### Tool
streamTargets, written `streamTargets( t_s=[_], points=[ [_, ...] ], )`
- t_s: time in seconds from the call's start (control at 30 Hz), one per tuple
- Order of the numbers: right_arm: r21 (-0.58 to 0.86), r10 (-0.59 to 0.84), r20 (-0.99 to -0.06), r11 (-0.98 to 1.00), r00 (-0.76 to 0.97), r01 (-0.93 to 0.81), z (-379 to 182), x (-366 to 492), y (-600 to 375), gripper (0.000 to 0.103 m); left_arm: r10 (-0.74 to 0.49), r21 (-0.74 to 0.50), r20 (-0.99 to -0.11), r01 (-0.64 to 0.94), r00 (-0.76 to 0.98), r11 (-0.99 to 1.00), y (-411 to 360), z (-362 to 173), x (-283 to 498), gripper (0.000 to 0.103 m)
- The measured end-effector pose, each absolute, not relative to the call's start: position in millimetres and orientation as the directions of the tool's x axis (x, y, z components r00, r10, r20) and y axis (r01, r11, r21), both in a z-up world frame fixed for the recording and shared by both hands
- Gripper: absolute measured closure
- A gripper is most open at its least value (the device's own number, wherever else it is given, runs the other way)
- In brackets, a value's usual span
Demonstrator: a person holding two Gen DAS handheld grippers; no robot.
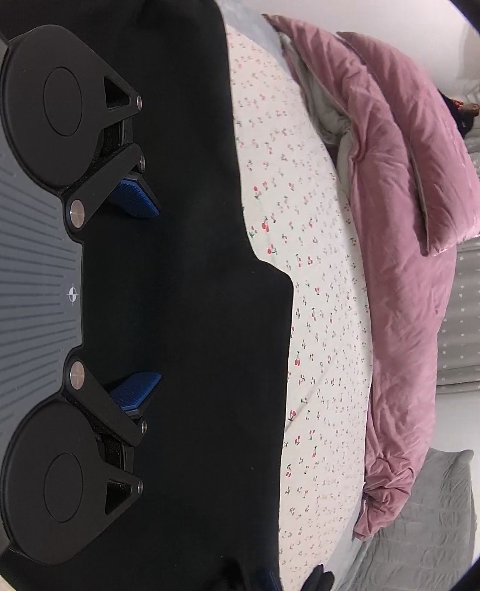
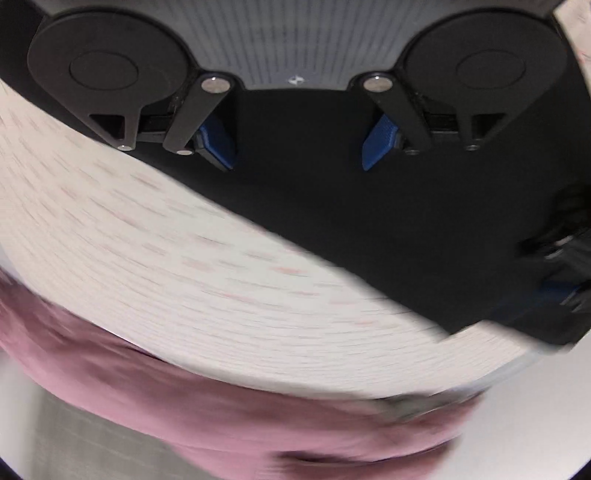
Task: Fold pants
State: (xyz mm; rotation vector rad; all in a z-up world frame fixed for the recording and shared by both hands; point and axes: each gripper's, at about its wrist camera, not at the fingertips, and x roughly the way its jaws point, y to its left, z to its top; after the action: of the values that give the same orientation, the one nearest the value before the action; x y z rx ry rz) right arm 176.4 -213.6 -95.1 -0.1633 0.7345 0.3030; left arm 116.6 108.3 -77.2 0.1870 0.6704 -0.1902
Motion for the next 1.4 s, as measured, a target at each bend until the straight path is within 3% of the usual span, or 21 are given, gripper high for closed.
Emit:
streamTargets(
  t_s=[0.13, 0.17, 0.2, 0.23, 0.3, 0.33, 0.43, 0.53, 0.7, 0.87, 1.17, 1.3, 1.37, 1.4],
  points=[
    [0.016, 0.084, -0.666, 0.995, 0.741, -0.098, -94.8, 178.9, -298.5, 0.039, -0.12, 0.081, -0.641, 0.222, 0.758, 0.972, 111.2, -77.9, 121.6, 0.01],
    [0.023, 0.058, -0.659, 0.998, 0.75, -0.057, -94.4, 178.0, -314.1, 0.045, -0.114, 0.085, -0.643, 0.218, 0.757, 0.972, 109.9, -77.3, 123.4, 0.01],
    [0.045, 0.057, -0.653, 0.998, 0.756, -0.036, -93.6, 177.1, -328.8, 0.061, -0.109, 0.09, -0.647, 0.218, 0.754, 0.972, 108.3, -76.8, 124.1, 0.01],
    [0.081, 0.074, -0.646, 0.996, 0.76, -0.029, -92.6, 176.0, -341.0, 0.067, -0.101, 0.093, -0.651, 0.211, 0.752, 0.973, 107.1, -76.3, 124.4, 0.01],
    [0.128, 0.078, -0.636, 0.992, 0.768, 0.006, -87.3, 173.5, -352.7, 0.061, -0.086, 0.096, -0.66, 0.198, 0.746, 0.976, 105.9, -74.5, 124.2, 0.01],
    [0.123, 0.062, -0.636, 0.992, 0.769, 0.022, -81.1, 171.2, -352.9, 0.044, -0.082, 0.089, -0.667, 0.189, 0.741, 0.978, 105.6, -72.5, 123.9, 0.01],
    [0.09, 0.037, -0.551, 0.996, 0.834, 0.015, -53.7, 145.4, -343.9, 0.016, -0.133, 0.027, -0.661, 0.201, 0.738, 0.979, 104.8, -63.8, 119.4, 0.01],
    [0.15, 0.073, -0.48, 0.989, 0.874, 0.0, -31.2, 119.6, -349.4, 0.005, -0.205, -0.044, -0.636, 0.231, 0.744, 0.972, 101.3, -54.4, 110.8, 0.01],
    [0.196, -0.022, -0.487, 0.971, 0.873, 0.134, -36.3, 96.7, -376.6, 0.003, -0.326, -0.143, -0.612, 0.304, 0.721, 0.942, 87.2, -46.7, 100.8, 0.009],
    [0.226, -0.103, -0.565, 0.935, 0.818, 0.274, -58.4, 88.2, -412.6, 0.001, -0.353, -0.152, -0.606, 0.332, 0.713, 0.931, 69.8, -45.3, 93.8, 0.009],
    [0.46, 0.063, -0.693, 0.805, 0.718, 0.374, -95.5, 67.4, -440.9, 0.002, -0.351, -0.151, -0.62, 0.333, 0.702, 0.931, 53.9, -45.1, 91.0, 0.004],
    [0.484, 0.121, -0.716, 0.795, 0.688, 0.364, -103.9, 64.7, -433.2, 0.01, -0.349, -0.147, -0.623, 0.333, 0.7, 0.931, 47.6, -45.3, 90.0, 0.004],
    [0.448, 0.118, -0.726, 0.828, 0.677, 0.336, -104.2, 65.8, -422.5, 0.02, -0.345, -0.147, -0.627, 0.329, 0.698, 0.933, 45.3, -45.6, 90.5, 0.004],
    [0.427, 0.121, -0.732, 0.848, 0.671, 0.313, -104.2, 68.6, -415.5, 0.03, -0.347, -0.148, -0.629, 0.33, 0.696, 0.932, 44.9, -46.2, 90.9, 0.004]
  ],
)
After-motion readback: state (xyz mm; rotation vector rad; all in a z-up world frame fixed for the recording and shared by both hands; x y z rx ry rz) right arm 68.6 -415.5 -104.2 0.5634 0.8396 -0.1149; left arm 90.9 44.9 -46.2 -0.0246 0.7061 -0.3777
